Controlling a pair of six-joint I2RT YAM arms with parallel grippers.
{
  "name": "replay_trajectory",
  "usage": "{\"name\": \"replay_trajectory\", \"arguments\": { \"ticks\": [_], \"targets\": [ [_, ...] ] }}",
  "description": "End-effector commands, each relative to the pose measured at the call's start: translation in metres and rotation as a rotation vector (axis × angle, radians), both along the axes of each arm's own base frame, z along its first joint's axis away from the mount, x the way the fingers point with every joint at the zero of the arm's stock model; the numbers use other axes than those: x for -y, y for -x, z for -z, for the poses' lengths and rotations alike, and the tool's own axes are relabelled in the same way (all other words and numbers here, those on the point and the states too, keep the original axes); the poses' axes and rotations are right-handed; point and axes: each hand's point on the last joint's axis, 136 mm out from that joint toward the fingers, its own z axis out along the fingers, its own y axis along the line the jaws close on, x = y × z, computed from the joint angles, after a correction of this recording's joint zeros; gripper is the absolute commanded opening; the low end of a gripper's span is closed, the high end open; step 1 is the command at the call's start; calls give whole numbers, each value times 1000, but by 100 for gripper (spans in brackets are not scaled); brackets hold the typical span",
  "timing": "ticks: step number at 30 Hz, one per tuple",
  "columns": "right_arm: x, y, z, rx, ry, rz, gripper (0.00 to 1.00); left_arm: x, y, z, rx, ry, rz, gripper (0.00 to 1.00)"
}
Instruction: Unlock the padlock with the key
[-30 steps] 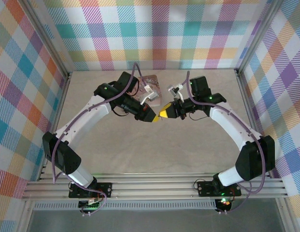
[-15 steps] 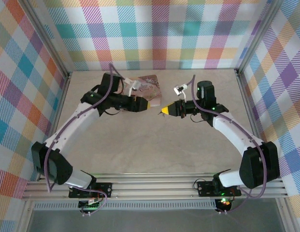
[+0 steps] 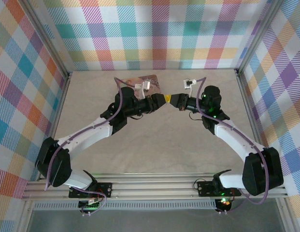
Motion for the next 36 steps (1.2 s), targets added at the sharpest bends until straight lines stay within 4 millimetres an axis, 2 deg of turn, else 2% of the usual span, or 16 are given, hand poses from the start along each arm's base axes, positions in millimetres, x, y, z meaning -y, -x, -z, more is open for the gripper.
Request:
{"name": "replay_trajectory", "arguments": {
  "ticks": [1,10,18,20,24,25,27,29,31,33,34,36],
  "targets": [
    [4,2,-20,40,-53,31,0,-2,-12,-26,23,143,-77,46],
    [11,2,-18,-3,-97,88,0,-14,-23,-10,-37,223,-170,41],
    [12,0,-14,-30,-100,98,0,-2,-22,-14,-35,234,-130,32],
    [11,-1,-14,-37,-106,97,0,3,-21,-13,-35,236,-118,25],
    [8,0,-16,-37,-109,84,0,9,-20,-15,-25,240,-97,3],
    [7,1,-15,-36,-107,81,0,11,-18,-17,-15,235,-85,0],
    [7,3,-14,-38,-98,76,0,13,-15,-20,12,195,-55,0],
    [8,7,-14,-32,-73,67,9,14,-11,-23,57,109,-10,0],
    [9,18,-15,-5,11,39,33,9,-4,-18,108,-59,55,0],
    [14,32,-18,56,130,8,46,-2,3,-18,176,-227,132,0],
    [18,39,-18,77,184,1,49,-9,9,-18,215,-314,188,0],
    [27,48,-23,91,220,-24,49,-21,22,-17,247,-447,308,0]
  ]
}}
